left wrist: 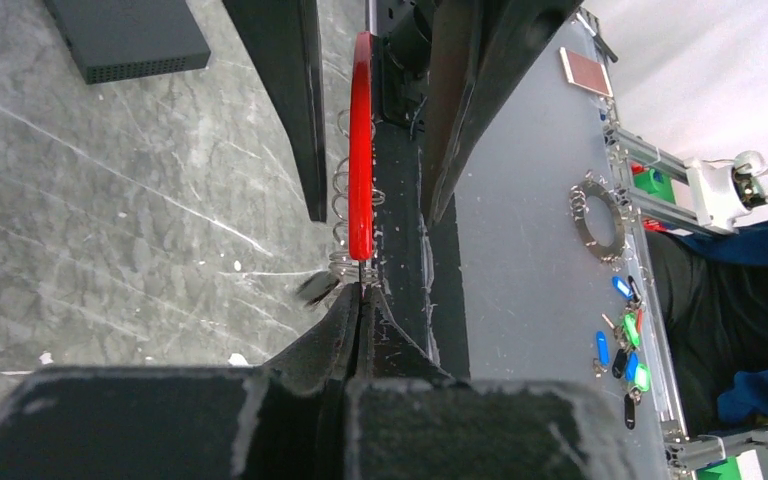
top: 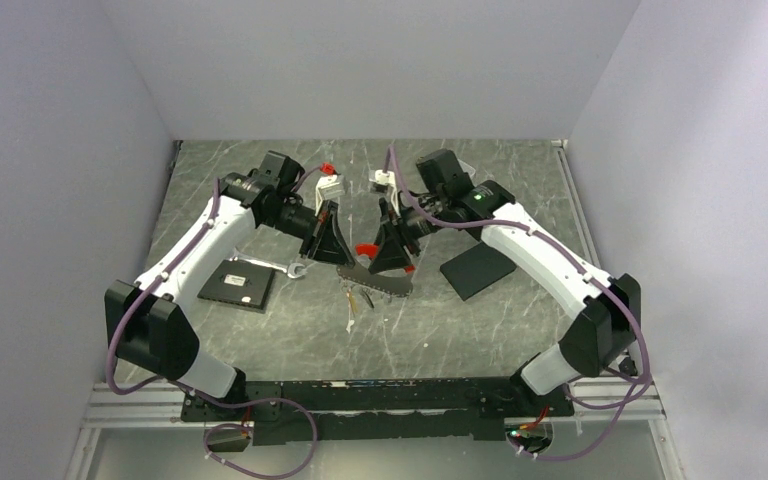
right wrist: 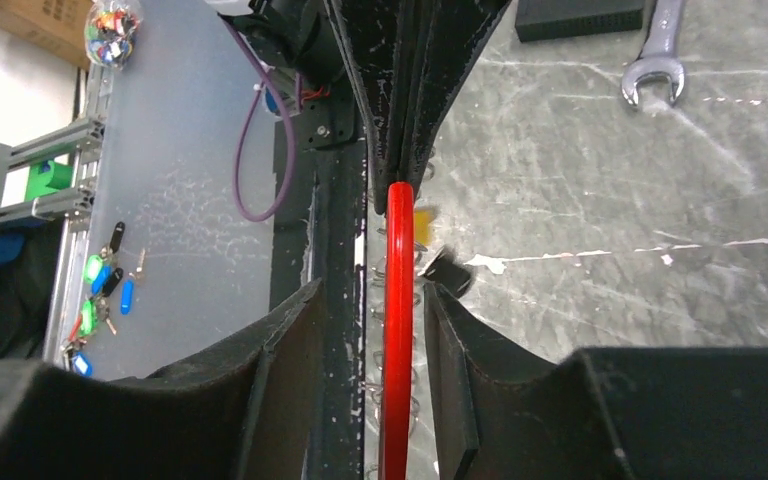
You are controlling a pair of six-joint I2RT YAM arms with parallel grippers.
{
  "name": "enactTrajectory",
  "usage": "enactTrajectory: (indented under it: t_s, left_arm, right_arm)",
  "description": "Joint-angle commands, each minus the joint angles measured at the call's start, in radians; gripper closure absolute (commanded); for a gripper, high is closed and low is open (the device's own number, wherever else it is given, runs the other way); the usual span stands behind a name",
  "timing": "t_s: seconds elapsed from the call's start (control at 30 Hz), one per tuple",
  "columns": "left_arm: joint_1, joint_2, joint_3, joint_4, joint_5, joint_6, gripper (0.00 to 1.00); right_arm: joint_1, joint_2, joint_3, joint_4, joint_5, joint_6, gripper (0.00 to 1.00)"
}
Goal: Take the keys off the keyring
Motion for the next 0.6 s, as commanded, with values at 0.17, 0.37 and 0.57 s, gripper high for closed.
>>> enactTrajectory:
  t_s: [0.17, 0.37, 0.57]
  left_arm:
    - [-0.021, 0.0, 0.06, -0.033, 0.003, 0.04, 1.0]
    - [0.034, 0.002, 0.109, -0.065, 0.013, 0.034, 0.83]
    - [0.193, -0.042, 0.135, -0.087, 0.109, 0.039, 0.14]
  right_arm:
    - [0.029, 0.049, 0.024, 0.025, -0.057, 0.062, 0.69]
    - [0.011, 0.049, 0.045, 0.04, -0.053, 0.091, 1.0]
    - [-0.032, 0.016, 0.11, 0.028, -0.04, 0.093, 1.0]
